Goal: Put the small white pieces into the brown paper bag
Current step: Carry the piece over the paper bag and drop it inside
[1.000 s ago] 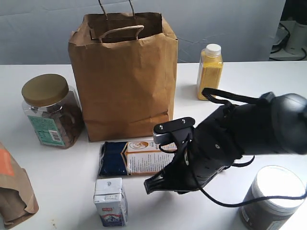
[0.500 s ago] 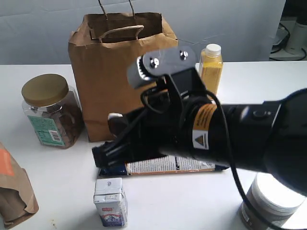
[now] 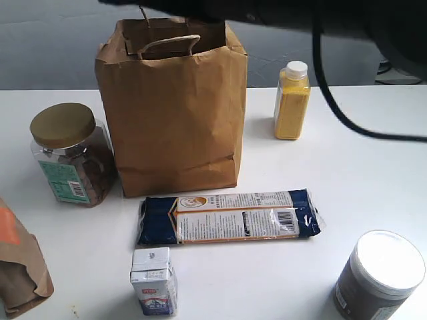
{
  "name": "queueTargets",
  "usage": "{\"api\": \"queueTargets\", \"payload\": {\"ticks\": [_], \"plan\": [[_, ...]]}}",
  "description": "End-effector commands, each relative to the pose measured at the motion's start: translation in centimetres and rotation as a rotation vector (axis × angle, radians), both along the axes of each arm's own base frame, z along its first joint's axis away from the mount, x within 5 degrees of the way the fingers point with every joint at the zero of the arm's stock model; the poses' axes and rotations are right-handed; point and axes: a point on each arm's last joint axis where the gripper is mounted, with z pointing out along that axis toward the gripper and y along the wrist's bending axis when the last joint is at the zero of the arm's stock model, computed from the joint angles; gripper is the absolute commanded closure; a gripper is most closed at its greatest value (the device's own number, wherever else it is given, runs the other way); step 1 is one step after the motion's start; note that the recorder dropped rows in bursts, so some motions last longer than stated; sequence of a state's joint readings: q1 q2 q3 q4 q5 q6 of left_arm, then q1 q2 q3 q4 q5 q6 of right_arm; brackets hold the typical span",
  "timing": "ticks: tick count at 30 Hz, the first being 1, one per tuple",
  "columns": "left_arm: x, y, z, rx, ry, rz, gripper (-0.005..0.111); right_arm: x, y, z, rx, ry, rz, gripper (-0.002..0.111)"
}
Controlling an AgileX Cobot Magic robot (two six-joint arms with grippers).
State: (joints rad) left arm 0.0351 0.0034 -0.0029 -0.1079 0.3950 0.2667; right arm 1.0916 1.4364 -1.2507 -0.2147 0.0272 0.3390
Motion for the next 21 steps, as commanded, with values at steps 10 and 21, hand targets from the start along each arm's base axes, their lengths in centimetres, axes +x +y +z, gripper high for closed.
{"api": "queueTargets", "payload": {"ticks": [10,21], "plan": [[0.0,-0.1,0.0,-0.011,-0.006,-0.007,0.107,11.0,4.0,-1.4,-0.353,0.093,-0.244,0.108],[0.0,-0.1,0.0,-0.011,-0.006,-0.007,0.107,14.3,6.2,-4.3,-0.533,0.175,-0.221,0.108]]}}
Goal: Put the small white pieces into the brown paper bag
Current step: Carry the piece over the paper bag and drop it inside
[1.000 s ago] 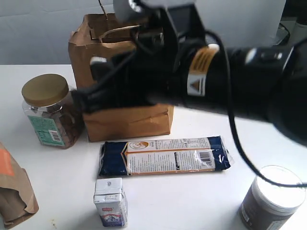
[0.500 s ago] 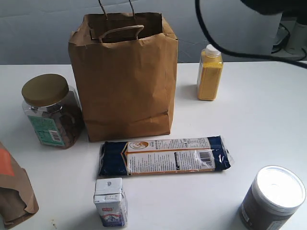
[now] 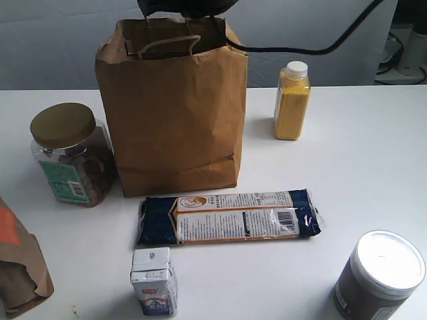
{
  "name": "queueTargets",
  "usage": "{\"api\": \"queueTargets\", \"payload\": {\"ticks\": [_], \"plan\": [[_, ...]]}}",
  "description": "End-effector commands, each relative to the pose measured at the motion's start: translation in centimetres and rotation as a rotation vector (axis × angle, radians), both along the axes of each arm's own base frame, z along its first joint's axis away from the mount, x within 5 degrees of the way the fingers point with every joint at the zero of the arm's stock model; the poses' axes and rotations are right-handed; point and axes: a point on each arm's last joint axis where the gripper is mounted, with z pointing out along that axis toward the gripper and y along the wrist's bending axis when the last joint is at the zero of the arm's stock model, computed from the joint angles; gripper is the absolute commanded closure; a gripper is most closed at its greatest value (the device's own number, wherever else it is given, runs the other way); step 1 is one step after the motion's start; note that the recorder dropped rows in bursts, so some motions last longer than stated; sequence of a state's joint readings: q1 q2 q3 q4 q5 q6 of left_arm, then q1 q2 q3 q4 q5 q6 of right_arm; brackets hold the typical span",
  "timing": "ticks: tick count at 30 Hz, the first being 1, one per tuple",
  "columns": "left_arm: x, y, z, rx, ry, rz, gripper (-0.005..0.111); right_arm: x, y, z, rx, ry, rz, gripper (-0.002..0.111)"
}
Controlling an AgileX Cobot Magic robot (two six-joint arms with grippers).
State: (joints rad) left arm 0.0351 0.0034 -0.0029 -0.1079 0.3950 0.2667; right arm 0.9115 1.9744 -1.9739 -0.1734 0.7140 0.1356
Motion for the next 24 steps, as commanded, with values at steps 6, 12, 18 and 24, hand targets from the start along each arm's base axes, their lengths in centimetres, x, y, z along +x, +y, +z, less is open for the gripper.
{"api": "queueTargets", "payload": {"ticks": [6,12,18,24], "plan": [[0.0,-0.07,-0.03,-0.011,-0.006,-0.007,0.107,0.86,0.27,-1.46,-0.054,0.051,0.01,0.063],[0.0,-0.07,-0.03,-0.011,-0.006,-0.007,0.107,0.84,0.24,-1.37,-0.049,0.053,0.007,0.051],[0.0,-0.07,-0.03,-0.011,-0.006,-0.007,0.107,0.78,0.17,-1.16,-0.045,0.049,0.008,0.039],[0.0,-0.07,-0.03,-0.011,-0.006,-0.007,0.107,0.8,0.2,-1.12,-0.041,0.046,0.008,0.033]]}}
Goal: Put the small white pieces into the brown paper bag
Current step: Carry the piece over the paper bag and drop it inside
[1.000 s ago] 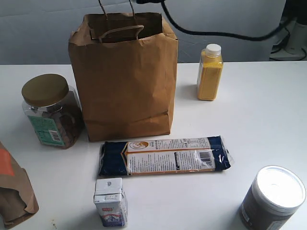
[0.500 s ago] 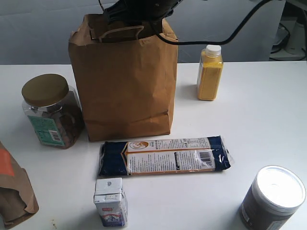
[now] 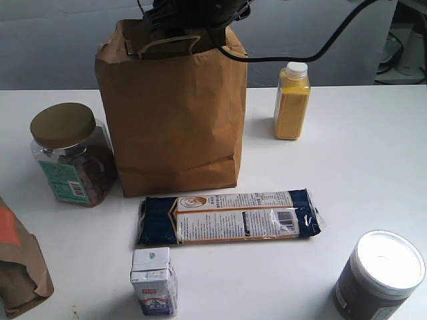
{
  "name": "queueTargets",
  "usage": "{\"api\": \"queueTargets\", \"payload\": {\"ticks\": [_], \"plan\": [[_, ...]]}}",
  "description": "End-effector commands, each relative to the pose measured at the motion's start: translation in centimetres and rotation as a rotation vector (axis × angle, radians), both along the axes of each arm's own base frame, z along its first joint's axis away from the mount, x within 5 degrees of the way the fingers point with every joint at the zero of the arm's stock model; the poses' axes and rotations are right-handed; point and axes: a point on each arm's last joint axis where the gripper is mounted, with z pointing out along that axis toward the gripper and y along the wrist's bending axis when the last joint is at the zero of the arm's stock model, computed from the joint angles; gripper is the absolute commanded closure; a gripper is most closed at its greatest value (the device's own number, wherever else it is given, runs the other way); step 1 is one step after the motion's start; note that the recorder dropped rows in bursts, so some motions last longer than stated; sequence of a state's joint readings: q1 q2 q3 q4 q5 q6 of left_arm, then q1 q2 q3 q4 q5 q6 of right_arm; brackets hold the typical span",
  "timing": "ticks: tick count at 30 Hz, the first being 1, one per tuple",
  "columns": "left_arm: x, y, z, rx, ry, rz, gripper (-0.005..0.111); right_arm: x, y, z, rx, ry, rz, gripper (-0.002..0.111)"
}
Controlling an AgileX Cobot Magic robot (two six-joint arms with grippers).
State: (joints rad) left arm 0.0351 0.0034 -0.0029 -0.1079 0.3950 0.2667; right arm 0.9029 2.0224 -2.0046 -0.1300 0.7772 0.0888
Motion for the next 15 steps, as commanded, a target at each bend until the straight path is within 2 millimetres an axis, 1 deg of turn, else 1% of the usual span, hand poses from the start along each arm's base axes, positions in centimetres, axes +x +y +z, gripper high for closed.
{"api": "queueTargets", "payload": {"ticks": [1,3,5,7,8,9,10,12,14,15], "plan": [[0.0,-0.07,-0.03,-0.011,-0.006,-0.007,0.107,0.16,-0.28,0.64,0.021,-0.012,-0.006,0.036],[0.0,-0.07,-0.03,-0.011,-0.006,-0.007,0.107,0.15,-0.27,0.64,0.023,-0.01,-0.006,0.05],[0.0,-0.07,-0.03,-0.011,-0.006,-0.007,0.107,0.14,-0.28,0.63,0.019,-0.011,-0.003,0.073],[0.0,-0.07,-0.03,-0.011,-0.006,-0.007,0.107,0.14,-0.28,0.63,0.013,-0.016,0.003,0.094],[0.0,-0.07,-0.03,-0.011,-0.006,-0.007,0.107,0.14,-0.28,0.63,0.013,-0.016,0.003,0.103],[0.0,-0.07,-0.03,-0.011,-0.006,-0.007,0.107,0.15,-0.27,0.64,0.012,-0.021,0.007,0.108],[0.0,-0.07,-0.03,-0.011,-0.006,-0.007,0.107,0.15,-0.26,0.66,0.009,-0.026,0.012,0.108],[0.0,-0.07,-0.03,-0.011,-0.006,-0.007,0.107,0.14,-0.26,0.64,0.002,-0.031,0.021,0.102],[0.0,-0.07,-0.03,-0.011,-0.006,-0.007,0.107,0.1,-0.29,0.59,-0.004,-0.025,0.022,0.089],[0.0,-0.07,-0.03,-0.011,-0.006,-0.007,0.107,0.01,-0.33,0.67,-0.001,-0.018,0.023,0.079]]}}
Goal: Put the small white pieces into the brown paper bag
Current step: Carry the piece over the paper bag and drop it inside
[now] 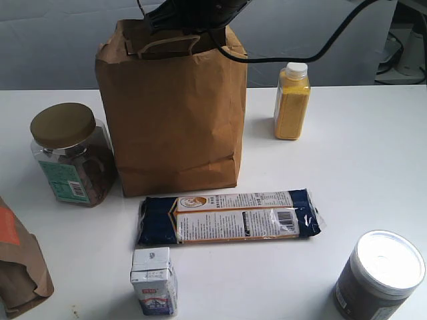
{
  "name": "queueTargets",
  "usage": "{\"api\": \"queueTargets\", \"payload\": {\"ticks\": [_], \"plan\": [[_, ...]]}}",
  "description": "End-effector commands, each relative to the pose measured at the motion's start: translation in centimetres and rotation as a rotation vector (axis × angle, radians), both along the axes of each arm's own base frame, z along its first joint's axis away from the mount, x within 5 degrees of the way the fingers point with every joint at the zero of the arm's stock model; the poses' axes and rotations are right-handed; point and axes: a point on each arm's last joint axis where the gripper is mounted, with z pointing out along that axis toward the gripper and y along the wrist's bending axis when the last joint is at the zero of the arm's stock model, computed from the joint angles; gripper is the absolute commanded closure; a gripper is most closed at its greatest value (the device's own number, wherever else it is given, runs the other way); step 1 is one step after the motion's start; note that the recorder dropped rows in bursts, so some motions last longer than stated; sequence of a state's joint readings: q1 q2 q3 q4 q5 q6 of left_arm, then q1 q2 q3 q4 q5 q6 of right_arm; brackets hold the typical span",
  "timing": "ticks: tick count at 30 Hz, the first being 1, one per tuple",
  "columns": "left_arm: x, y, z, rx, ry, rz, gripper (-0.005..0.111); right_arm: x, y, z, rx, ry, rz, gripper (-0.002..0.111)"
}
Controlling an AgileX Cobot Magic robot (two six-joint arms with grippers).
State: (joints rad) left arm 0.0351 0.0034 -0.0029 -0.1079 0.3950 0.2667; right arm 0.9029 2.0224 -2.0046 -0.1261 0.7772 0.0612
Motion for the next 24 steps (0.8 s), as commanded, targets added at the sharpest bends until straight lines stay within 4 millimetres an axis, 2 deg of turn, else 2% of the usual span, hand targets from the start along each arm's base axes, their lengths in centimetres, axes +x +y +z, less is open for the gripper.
{"api": "queueTargets", "payload": {"ticks": [1,2,3,5,7,15,19,21,24], "plan": [[0.0,-0.1,0.0,-0.011,-0.006,-0.007,0.107,0.0,-0.3,0.7,0.011,-0.004,0.005,0.069],[0.0,-0.1,0.0,-0.011,-0.006,-0.007,0.107,0.0,-0.4,0.8,0.013,-0.005,0.005,0.057],[0.0,-0.1,0.0,-0.011,-0.006,-0.007,0.107,0.0,-0.4,0.8,0.018,0.0,-0.001,0.037],[0.0,-0.1,0.0,-0.011,-0.006,-0.007,0.107,-0.1,-0.4,1.0,0.028,0.002,-0.007,0.014],[0.0,-0.1,0.0,-0.011,-0.006,-0.007,0.107,-0.1,-0.5,0.9,0.019,0.002,-0.005,0.005],[0.0,-0.1,0.0,-0.011,-0.006,-0.007,0.107,-0.1,-0.5,1.0,0.011,-0.003,0.003,0.005],[0.0,-0.1,0.0,-0.011,-0.006,-0.007,0.107,-0.3,-0.8,1.8,0.026,-0.017,0.003,0.006],[0.0,-0.1,0.0,-0.011,-0.006,-0.007,0.107,-0.5,-1.2,2.7,0.029,-0.042,0.001,0.013],[0.0,-0.1,0.0,-0.011,-0.006,-0.007,0.107,-0.9,-2.1,4.3,0.046,-0.074,-0.014,0.036]]}}
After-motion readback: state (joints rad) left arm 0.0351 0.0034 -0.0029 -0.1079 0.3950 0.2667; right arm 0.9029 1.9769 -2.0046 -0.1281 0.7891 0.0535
